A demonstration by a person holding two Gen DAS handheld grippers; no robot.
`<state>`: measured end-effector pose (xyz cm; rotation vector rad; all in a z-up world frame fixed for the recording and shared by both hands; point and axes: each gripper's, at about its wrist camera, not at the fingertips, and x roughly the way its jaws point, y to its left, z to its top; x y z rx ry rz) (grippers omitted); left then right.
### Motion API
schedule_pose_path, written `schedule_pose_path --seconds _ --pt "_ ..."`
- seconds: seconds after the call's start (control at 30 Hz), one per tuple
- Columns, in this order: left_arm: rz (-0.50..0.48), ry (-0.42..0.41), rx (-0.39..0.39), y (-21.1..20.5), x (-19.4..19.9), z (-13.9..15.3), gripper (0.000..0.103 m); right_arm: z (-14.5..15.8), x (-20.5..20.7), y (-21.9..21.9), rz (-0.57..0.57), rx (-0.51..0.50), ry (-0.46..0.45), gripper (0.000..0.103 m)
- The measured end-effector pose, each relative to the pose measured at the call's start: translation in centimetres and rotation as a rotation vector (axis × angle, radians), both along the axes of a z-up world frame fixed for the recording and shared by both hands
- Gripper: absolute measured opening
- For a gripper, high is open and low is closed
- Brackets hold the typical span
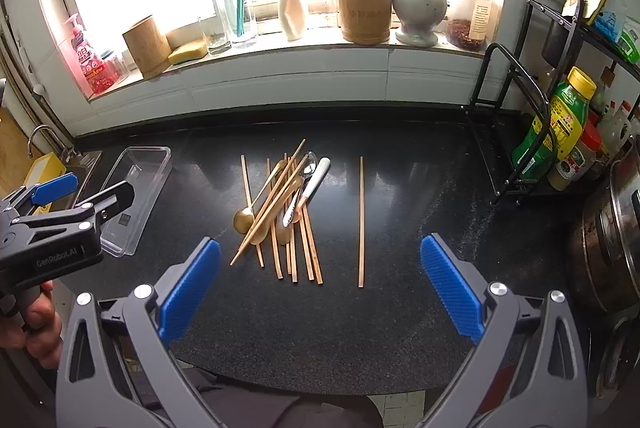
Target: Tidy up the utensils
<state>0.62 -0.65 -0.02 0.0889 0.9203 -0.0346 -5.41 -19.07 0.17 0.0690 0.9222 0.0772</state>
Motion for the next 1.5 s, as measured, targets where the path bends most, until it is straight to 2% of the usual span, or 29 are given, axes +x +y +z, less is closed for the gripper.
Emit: schedule_pose_path --seconds 1.5 --pt "0.006 0.019 -0.012 0.07 0.29 -0.49 0.098 0.22 0.31 0.41 0.014 -0.013 -0.003 0.097"
